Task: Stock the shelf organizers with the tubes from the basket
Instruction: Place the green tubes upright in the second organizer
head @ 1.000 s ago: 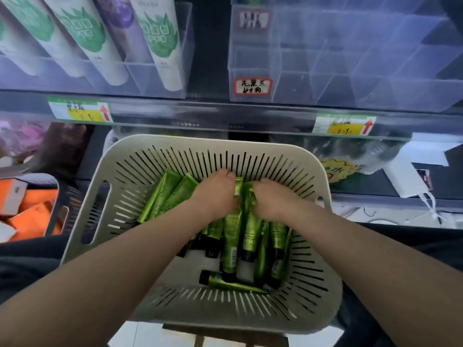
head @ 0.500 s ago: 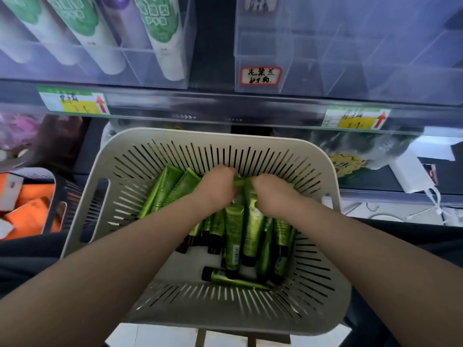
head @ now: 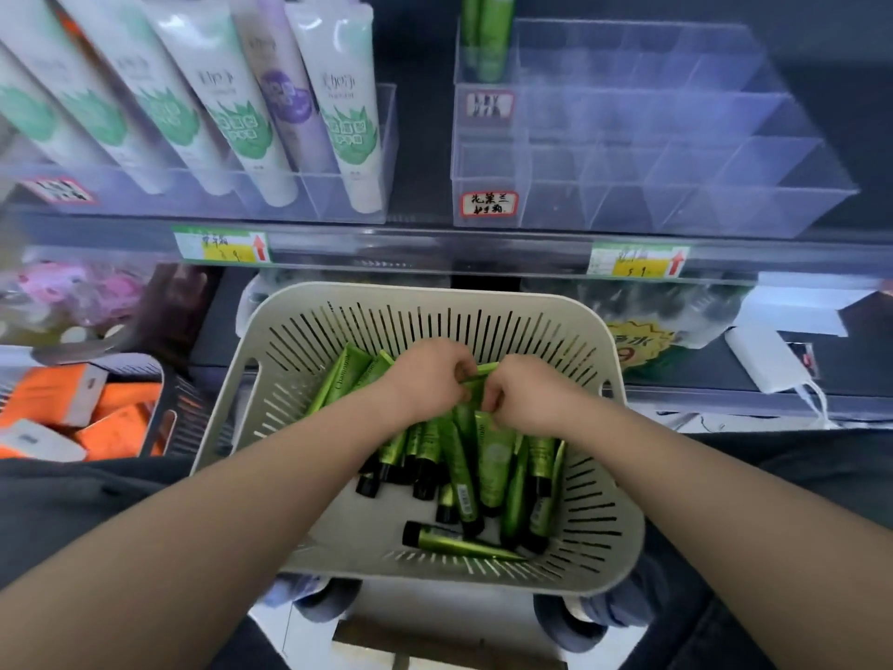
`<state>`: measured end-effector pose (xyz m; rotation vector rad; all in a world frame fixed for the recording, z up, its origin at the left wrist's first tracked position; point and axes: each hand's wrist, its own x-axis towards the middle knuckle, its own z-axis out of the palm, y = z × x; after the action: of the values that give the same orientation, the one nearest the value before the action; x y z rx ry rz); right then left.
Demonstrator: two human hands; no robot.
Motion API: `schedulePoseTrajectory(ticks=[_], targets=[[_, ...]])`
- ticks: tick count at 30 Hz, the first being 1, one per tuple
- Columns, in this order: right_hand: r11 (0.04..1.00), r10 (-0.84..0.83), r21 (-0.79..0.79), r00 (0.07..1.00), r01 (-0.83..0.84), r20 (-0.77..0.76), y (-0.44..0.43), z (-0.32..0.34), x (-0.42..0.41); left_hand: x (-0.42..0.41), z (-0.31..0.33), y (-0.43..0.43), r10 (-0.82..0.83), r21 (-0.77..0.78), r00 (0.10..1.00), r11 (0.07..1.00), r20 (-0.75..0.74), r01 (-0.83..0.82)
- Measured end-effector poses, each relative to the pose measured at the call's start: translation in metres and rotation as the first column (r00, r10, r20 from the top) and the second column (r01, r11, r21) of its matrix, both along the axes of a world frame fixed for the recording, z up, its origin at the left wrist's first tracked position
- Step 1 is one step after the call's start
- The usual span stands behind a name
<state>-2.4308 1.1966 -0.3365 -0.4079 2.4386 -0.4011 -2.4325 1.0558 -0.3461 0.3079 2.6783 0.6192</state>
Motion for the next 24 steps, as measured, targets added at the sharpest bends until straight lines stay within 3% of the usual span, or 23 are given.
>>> schedulePoseTrajectory(ticks=[15,24], targets=[[0.946,-0.221,-0.29,0.944,0.147,-0.243,0.037,0.085,0.01,0.017,0.093,0.005,0.027,0.118,0.965,0.993,-0.259,0.004],[0.928,-0.246,-0.359,0.884,0.097,-0.397,0.049,0.136,0.001,0.015,0.149,0.011,0.01,0.108,0.906,0.993,-0.423,0.039]])
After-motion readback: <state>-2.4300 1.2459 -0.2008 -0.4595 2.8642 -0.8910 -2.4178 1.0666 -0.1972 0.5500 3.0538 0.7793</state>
